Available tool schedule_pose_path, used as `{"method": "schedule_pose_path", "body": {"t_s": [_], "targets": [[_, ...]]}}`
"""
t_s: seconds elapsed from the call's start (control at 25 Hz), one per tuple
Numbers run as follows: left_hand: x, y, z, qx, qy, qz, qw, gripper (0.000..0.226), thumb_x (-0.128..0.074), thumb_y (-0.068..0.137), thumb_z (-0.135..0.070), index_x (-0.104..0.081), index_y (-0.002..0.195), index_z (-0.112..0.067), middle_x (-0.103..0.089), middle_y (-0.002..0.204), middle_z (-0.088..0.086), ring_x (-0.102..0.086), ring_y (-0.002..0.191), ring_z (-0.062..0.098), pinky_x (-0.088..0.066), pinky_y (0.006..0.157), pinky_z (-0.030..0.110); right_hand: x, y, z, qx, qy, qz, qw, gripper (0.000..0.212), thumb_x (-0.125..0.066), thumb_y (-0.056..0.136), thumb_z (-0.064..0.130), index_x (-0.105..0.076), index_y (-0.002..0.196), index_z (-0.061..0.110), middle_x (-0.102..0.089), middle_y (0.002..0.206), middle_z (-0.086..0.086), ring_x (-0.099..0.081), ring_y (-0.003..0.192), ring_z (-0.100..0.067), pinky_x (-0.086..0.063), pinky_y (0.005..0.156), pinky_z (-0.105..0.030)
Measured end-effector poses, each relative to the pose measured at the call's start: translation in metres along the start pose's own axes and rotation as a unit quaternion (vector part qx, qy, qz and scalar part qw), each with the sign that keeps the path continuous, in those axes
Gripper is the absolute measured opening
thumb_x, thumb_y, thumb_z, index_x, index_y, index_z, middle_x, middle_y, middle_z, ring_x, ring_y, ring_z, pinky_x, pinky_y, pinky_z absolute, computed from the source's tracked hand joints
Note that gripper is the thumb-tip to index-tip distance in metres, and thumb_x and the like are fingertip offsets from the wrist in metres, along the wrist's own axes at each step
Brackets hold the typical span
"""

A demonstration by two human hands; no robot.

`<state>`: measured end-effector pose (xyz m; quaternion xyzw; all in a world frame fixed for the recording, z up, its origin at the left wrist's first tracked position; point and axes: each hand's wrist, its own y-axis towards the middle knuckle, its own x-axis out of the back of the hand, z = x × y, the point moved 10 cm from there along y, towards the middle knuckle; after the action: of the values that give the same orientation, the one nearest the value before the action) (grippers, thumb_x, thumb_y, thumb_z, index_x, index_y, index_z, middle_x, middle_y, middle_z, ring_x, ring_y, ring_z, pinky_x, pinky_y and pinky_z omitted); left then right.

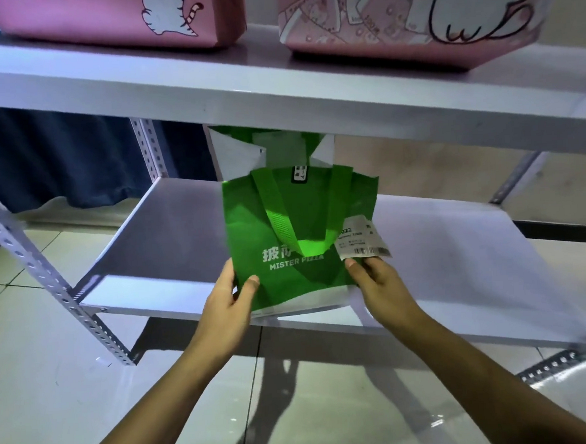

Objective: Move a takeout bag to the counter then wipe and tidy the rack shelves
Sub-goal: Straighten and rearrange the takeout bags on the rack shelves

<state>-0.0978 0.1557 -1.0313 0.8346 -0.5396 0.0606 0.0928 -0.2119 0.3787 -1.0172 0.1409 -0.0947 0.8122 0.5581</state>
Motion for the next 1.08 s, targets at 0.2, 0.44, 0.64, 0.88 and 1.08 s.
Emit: {"method": "schedule_pose_path", "body": {"t_s": [0.2, 0.44, 0.64, 0.88, 1.08], "targets": [[-0.022, -0.026, -0.001, -0.01, -0.04, -0.021, 0.999, 0.03, -0.046, 0.104, -0.016, -0.054, 0.129, -0.031, -0.066, 0.118, -0.027, -0.06, 0.111, -0.009, -0.044, 0.084, 0.005, 0.033, -0.033, -0.025, -0.009, 0.02, -0.01, 1.0, 0.029, -0.047, 0.105, 0.029, -0.061, 0.128, 0.019, -0.06, 0.119, 0.011, -0.058, 0.113, -0.006, -0.05, 0.085, -0.008], [-0.099, -0.069, -0.002, -0.011, 0.0, 0.067, 0.998, 0.031, -0.042, 0.106, -0.023, -0.057, 0.131, -0.034, -0.065, 0.12, -0.029, -0.057, 0.115, -0.01, -0.041, 0.085, 0.001, 0.115, -0.086, -0.052, -0.048, 0.024, -0.067, 0.996, 0.019, -0.05, 0.104, 0.028, -0.069, 0.099, 0.026, -0.068, 0.107, 0.007, -0.064, 0.105, -0.013, -0.056, 0.085, -0.025], [-0.136, -0.08, -0.034, -0.022, -0.005, 0.092, 0.995, 0.034, -0.042, 0.105, -0.02, -0.059, 0.117, -0.047, -0.065, 0.114, -0.037, -0.059, 0.109, -0.014, -0.042, 0.083, 0.001, 0.157, -0.123, -0.052, -0.055, 0.029, -0.096, 0.993, 0.027, -0.049, 0.101, 0.035, -0.069, 0.105, 0.018, -0.068, 0.112, -0.003, -0.063, 0.111, -0.026, -0.052, 0.098, -0.053], [-0.181, -0.12, -0.069, -0.017, -0.037, 0.132, 0.99, 0.036, -0.043, 0.101, -0.033, -0.061, 0.112, -0.062, -0.068, 0.113, -0.033, -0.061, 0.106, -0.012, -0.045, 0.08, 0.002, 0.208, -0.183, -0.061, -0.105, 0.151, -0.117, 0.976, 0.029, -0.046, 0.101, 0.031, -0.073, 0.109, 0.031, -0.071, 0.117, 0.003, -0.068, 0.113, -0.017, -0.061, 0.081, -0.034], [-0.217, -0.168, -0.08, 0.001, -0.043, 0.214, 0.976, 0.032, -0.042, 0.101, -0.034, -0.063, 0.116, -0.053, -0.07, 0.114, -0.025, -0.064, 0.108, -0.005, -0.047, 0.081, 0.006, 0.242, -0.253, -0.066, -0.176, 0.187, -0.158, 0.954, 0.03, -0.043, 0.104, 0.024, -0.063, 0.127, 0.021, -0.071, 0.122, -0.004, -0.068, 0.114, -0.019, -0.062, 0.079, -0.037]]}}
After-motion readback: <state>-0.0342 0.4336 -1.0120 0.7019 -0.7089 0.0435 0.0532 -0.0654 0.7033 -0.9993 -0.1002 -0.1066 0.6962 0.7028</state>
